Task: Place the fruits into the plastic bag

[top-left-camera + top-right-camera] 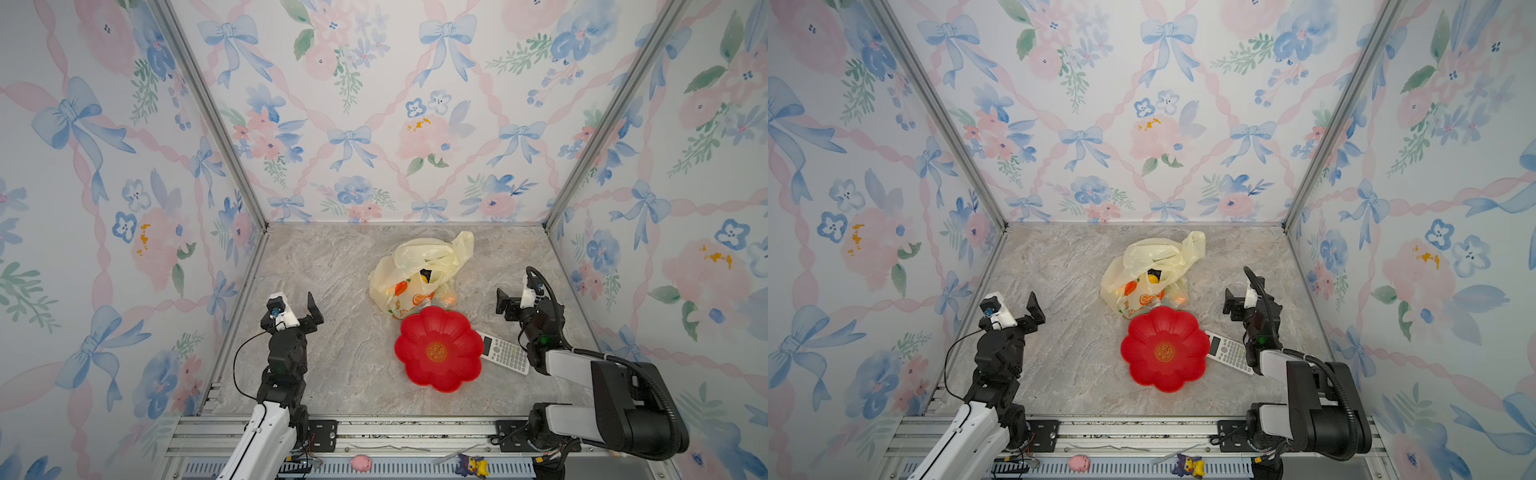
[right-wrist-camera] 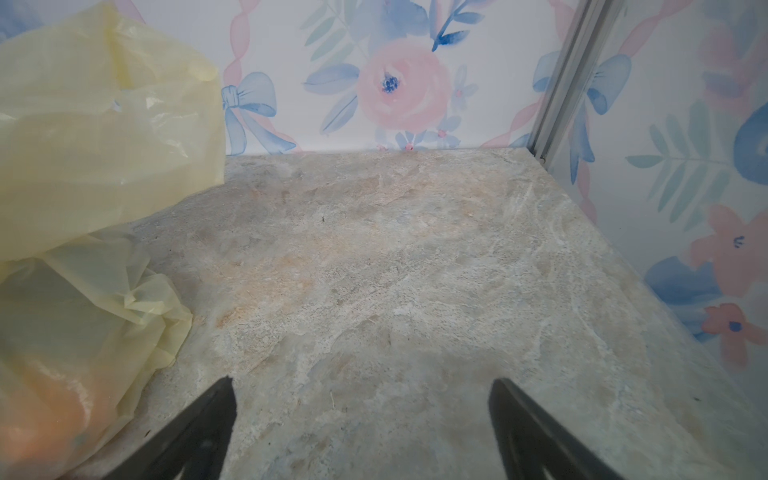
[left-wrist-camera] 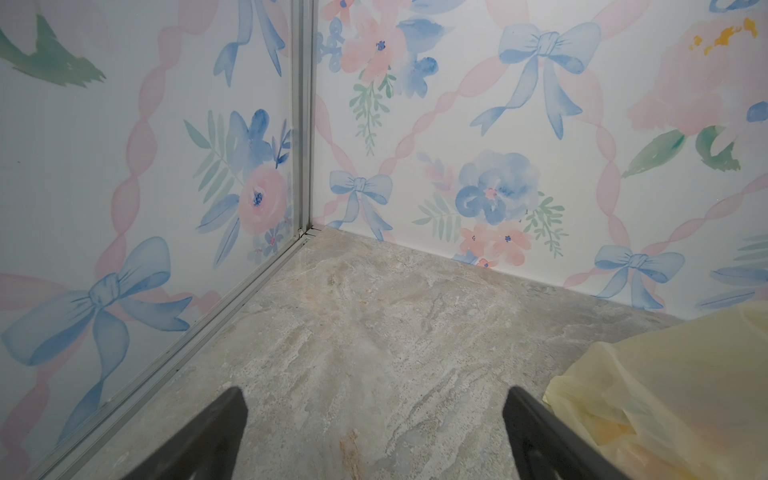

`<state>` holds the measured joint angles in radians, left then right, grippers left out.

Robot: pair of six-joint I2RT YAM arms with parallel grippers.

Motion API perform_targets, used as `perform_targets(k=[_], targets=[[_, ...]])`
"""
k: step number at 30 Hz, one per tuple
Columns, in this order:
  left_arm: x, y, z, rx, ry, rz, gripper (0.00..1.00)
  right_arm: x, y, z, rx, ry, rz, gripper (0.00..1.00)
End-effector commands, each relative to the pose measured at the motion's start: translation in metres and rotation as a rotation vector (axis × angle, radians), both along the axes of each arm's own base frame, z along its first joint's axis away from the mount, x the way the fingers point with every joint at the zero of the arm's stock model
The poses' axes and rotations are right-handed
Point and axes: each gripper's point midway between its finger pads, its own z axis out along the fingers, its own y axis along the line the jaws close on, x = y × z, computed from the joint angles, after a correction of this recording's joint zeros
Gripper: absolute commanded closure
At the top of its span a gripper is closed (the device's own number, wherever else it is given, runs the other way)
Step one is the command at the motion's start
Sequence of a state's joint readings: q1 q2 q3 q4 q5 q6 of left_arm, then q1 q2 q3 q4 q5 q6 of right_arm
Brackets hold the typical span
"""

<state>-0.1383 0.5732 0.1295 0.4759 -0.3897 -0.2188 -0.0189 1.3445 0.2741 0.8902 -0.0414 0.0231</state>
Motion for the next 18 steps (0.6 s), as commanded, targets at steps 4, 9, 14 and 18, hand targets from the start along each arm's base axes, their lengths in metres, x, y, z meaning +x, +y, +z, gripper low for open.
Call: perform_targets(k=[4, 9, 14, 18], targets=[[0.001, 0.007, 0.000, 0.023, -0.023, 0.022, 0.02, 0.006, 0.002, 0.006, 0.012, -0.066, 0.017, 0.04], [0.004, 0.016, -0.018, 0.022, 0.020, 0.039, 0.02, 0.006, 0.003, -0.002, 0.014, -0.072, 0.024, 0.04], [0.007, 0.019, -0.028, 0.019, 0.043, 0.036, 0.02, 0.013, 0.005, -0.011, 0.015, -0.075, 0.033, 0.04], [0.013, 0.014, -0.040, 0.031, 0.070, 0.005, 0.02, 0.015, 0.007, -0.013, 0.010, -0.050, 0.049, 0.04]])
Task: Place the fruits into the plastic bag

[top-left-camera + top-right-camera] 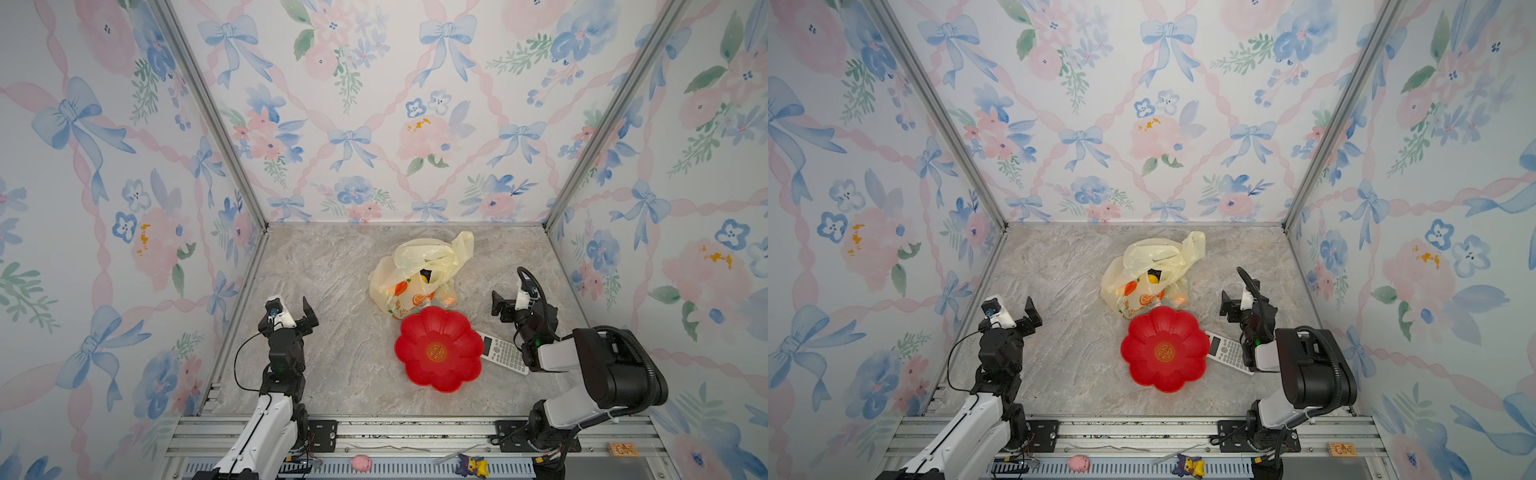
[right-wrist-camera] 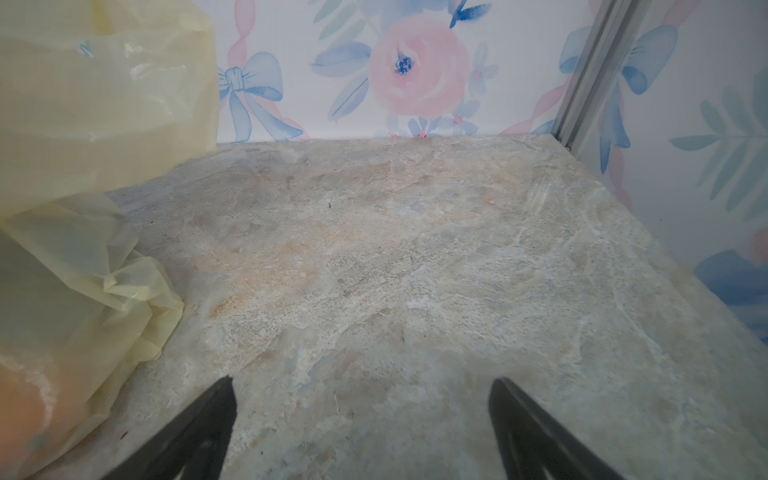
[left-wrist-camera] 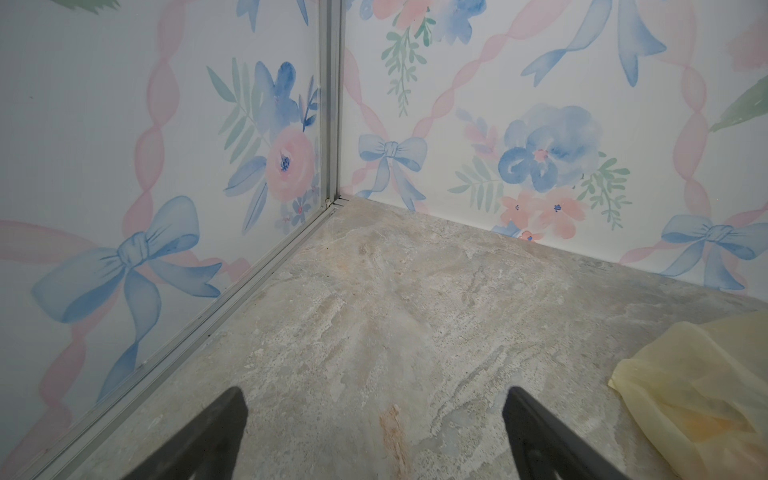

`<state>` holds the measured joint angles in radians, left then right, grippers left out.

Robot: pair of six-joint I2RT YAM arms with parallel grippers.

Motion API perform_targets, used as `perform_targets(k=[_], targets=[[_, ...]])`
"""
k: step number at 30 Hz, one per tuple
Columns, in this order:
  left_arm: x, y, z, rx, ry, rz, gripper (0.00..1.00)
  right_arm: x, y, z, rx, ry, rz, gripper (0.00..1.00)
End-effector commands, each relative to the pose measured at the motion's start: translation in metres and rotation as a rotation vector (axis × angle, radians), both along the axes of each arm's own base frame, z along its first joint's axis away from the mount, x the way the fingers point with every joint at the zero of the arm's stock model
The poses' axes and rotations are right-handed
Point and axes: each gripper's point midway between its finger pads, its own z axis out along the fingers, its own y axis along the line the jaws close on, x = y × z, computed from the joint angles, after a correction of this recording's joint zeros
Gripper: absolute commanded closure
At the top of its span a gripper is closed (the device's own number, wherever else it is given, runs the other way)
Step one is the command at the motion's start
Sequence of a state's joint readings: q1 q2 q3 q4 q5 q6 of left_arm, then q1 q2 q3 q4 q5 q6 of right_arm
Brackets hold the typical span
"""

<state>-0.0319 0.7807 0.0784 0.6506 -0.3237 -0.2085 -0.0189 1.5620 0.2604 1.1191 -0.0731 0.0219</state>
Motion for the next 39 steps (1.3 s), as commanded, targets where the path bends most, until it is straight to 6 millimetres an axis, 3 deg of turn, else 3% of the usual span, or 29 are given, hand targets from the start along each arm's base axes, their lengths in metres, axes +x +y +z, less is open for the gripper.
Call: perform_targets(k=[1, 5, 11, 19, 28, 34, 39], targets=[[0.004, -0.005, -0.007, 0.022, -0.005, -0.040, 0.02, 0.006, 0.003, 0.015, 0.005, -0.053, 0.027, 0.04], [0.011, -0.009, -0.022, 0.039, 0.038, -0.061, 0.02, 0.011, 0.007, 0.012, 0.002, -0.025, 0.045, 0.04], [0.027, -0.013, -0.020, 0.071, 0.026, -0.092, 0.02, 0.016, 0.021, 0.008, -0.035, 0.018, 0.095, 0.04], [0.060, -0.031, -0.020, 0.116, 0.031, -0.195, 0.02, 0.018, 0.019, 0.008, -0.034, 0.023, 0.088, 0.04], [0.061, -0.037, -0.036, 0.137, 0.001, -0.237, 0.02, 0.021, 0.013, 0.007, -0.023, 0.043, 0.055, 0.04], [0.073, -0.024, -0.043, 0.105, 0.045, -0.180, 0.02, 0.022, 0.005, 0.005, -0.025, 0.054, 0.011, 0.04], [0.075, -0.024, -0.045, 0.121, 0.061, -0.159, 0.02, 0.023, 0.002, 0.006, -0.030, 0.058, -0.021, 0.04]])
